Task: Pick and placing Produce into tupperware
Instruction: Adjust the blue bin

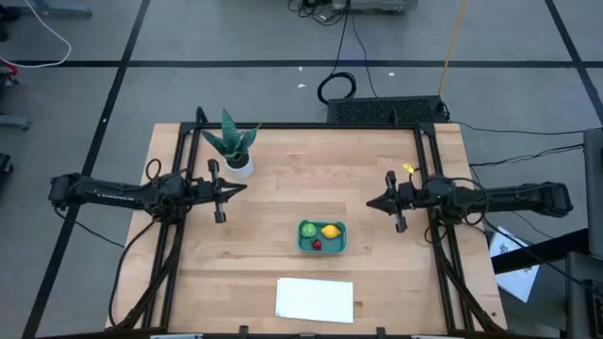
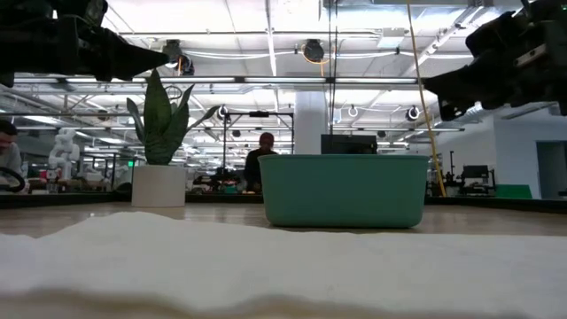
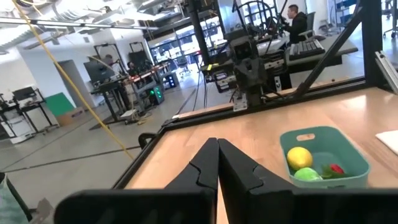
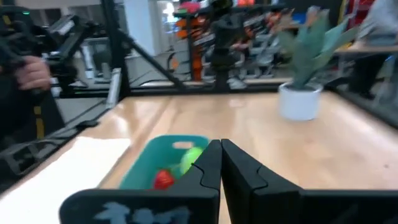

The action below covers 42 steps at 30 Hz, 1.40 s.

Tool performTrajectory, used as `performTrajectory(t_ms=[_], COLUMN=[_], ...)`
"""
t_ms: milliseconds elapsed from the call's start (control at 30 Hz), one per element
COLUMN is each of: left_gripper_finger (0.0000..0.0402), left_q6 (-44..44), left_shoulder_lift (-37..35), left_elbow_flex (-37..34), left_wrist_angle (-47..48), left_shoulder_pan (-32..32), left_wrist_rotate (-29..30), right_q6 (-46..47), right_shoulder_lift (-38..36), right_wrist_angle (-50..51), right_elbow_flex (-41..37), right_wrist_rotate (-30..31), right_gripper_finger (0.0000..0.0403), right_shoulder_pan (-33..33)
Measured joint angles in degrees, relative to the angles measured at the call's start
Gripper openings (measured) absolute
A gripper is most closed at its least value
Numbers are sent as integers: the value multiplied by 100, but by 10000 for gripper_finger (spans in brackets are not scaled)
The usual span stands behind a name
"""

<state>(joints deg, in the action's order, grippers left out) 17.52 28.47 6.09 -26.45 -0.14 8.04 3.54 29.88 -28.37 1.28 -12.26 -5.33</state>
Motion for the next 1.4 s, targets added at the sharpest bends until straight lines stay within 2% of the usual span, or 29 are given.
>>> performTrajectory(t_ms=[133, 333, 667, 967, 1400], left_gripper_finger=[18, 18, 2, 25, 2], left_q6=[4, 81, 188, 186, 181], left_shoulder_lift=[1, 1, 0, 0, 1], left_elbow_flex=[0, 0, 0, -2, -2], left_wrist_angle=[2, 18, 15, 6, 6], left_shoulder_pan=[0, 2, 7, 7, 7], left_wrist_rotate=[-5, -4, -3, -3, 0], right_q6=[425, 899, 1227, 980, 962], right_shoulder_lift=[153, 383, 1529, 3009, 4239], right_wrist_angle=[237, 496, 323, 248, -41], right_elbow_flex=[0, 0, 162, 752, 1329], right_wrist_rotate=[53, 1026, 1977, 1972, 1802], right_gripper_finger=[0, 0, 0, 0, 0], right_shoulder_pan=[603, 1506, 2250, 2324, 2346])
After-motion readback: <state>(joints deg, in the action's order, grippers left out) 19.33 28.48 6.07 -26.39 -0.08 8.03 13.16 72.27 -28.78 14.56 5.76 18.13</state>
